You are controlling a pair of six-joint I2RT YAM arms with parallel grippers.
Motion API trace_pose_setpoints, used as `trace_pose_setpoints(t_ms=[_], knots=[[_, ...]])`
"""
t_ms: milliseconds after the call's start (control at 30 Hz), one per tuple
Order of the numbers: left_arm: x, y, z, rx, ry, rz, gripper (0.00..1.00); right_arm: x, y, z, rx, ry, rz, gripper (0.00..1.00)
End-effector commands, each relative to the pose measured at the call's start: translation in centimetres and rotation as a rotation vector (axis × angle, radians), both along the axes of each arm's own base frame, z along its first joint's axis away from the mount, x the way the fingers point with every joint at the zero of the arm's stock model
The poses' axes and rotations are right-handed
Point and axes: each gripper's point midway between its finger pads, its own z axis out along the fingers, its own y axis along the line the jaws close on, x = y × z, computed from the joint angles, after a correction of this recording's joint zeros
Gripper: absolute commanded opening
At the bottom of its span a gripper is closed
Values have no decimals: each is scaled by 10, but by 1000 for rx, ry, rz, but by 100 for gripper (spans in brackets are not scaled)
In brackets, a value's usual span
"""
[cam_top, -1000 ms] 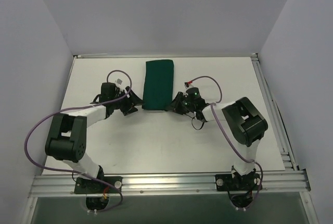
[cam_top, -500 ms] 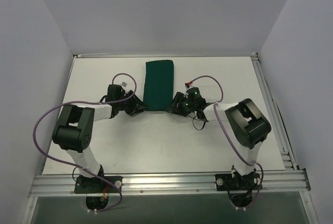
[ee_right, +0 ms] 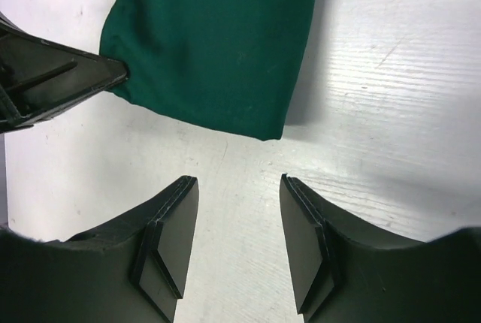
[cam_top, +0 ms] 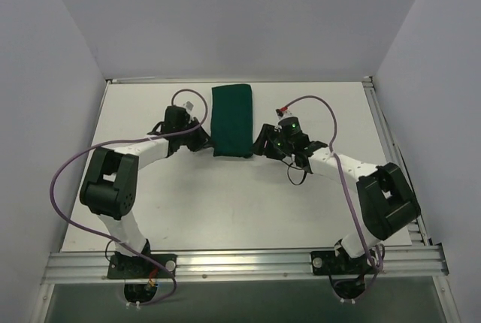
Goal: Open and lay out the surgical kit
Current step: Open the surgical kit at the center of the board.
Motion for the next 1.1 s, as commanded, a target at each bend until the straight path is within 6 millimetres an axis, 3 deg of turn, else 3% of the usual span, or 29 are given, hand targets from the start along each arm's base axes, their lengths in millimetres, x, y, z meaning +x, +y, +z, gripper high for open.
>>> trace_pose_setpoints(t_ms=[0, 67, 100, 167, 300, 400, 433, 467, 500, 533, 567, 600, 633, 667, 700, 733, 767, 800, 833, 933, 1067], knots=[[18, -19, 58, 137, -179, -67, 3, 1, -27, 17, -24, -22, -59, 48], [18, -20, 67, 240, -215, -87, 2, 0, -35, 20, -2, -14, -73, 48], [21, -37, 89, 254, -278, -119, 2, 3, -46, 27, 13, -25, -102, 48], [20, -40, 88, 355, -279, -158, 2, 0, -57, 27, 28, -11, -121, 48], [22, -75, 100, 414, -339, -278, 2, 0, -88, 43, 28, -26, -196, 48], [22, -106, 104, 484, -399, -381, 2, -1, -116, 54, 15, -38, -280, 47], [16, -121, 91, 514, -398, -449, 2, 1, -129, 57, 17, -40, -319, 47], [22, -135, 105, 502, -442, -463, 2, -2, -136, 56, 17, -31, -338, 48], [22, -145, 106, 501, -455, -491, 2, -4, -142, 65, 29, -54, -355, 47], [22, -154, 87, 516, -428, -538, 2, -5, -149, 69, 31, -62, -375, 47], [23, -173, 101, 498, -471, -558, 2, -7, -163, 74, 35, -72, -412, 47], [22, -184, 101, 490, -484, -586, 2, -9, -170, 76, 31, -76, -432, 47], [20, -192, 79, 509, -458, -632, 2, -8, -177, 81, 31, -95, -446, 47], [20, -210, 92, 498, -503, -648, 2, -15, -190, 81, 24, -83, -481, 47], [14, -217, 87, 509, -494, -682, 2, -18, -194, 80, 25, -79, -487, 47], [13, -227, 68, 533, -487, -726, 2, -21, -196, 80, 21, -79, -489, 47], [12, -233, 62, 549, -491, -743, 2, -25, -210, 80, 12, -79, -526, 47], [4, -247, 72, 548, -522, -773, 2, -28, -213, 75, 9, -66, -530, 47], [3, -253, 54, 575, -510, -799, 2, -31, -214, 73, 15, -61, -526, 47], [-1, -269, 40, 573, -502, -839, 3, -39, -218, 62, 24, -45, -539, 47], [-2, -285, 34, 530, -506, -857, 26, -43, -221, 56, 16, -43, -545, 47]])
